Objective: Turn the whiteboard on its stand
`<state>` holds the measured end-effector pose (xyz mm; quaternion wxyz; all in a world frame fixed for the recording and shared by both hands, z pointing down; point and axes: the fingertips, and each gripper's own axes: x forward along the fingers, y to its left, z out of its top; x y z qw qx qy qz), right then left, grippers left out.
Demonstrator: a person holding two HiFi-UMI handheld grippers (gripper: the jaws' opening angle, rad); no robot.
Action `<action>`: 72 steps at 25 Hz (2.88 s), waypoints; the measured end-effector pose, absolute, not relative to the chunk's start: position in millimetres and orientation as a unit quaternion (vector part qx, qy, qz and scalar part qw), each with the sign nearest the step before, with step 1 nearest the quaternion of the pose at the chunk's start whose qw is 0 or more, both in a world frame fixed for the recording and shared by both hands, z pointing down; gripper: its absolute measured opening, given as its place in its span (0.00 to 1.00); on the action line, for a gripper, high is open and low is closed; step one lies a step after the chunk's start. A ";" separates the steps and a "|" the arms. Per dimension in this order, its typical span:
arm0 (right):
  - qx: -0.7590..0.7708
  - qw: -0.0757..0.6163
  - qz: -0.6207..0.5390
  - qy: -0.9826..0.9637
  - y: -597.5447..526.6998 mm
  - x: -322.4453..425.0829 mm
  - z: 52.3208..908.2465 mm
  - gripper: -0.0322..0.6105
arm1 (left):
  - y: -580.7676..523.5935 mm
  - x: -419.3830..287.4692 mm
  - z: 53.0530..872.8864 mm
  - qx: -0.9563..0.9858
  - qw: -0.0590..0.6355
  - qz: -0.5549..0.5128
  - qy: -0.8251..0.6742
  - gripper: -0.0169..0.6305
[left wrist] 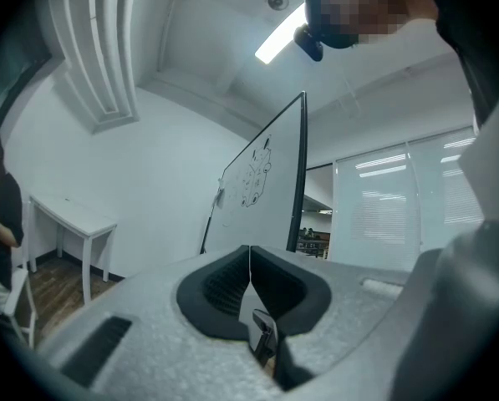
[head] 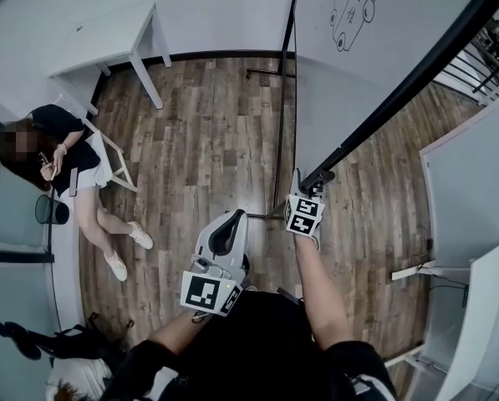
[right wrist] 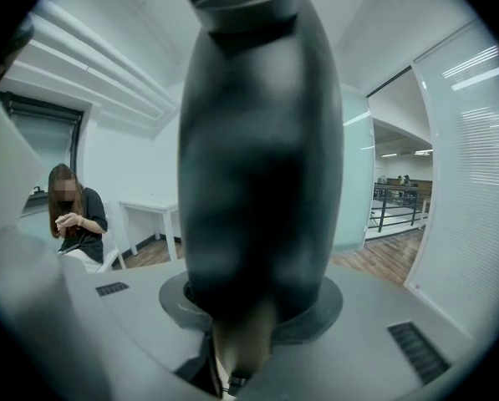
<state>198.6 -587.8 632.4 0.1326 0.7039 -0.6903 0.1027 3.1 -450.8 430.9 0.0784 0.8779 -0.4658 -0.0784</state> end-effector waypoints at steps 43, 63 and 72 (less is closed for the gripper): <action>0.701 0.135 0.080 -0.696 -352.4 155.1 615.8 0.25 | -185.0 -69.8 424.9 0.851 0.068 -0.058 -0.517 0.05; 0.697 0.143 0.092 -0.696 -196.2 129.1 621.3 0.25 | -46.3 -103.8 432.4 0.878 0.080 -0.047 -0.470 0.05; 0.693 0.141 0.095 -0.701 -145.7 122.0 622.5 0.25 | -4.8 -92.5 431.5 0.876 0.088 -0.052 -0.471 0.05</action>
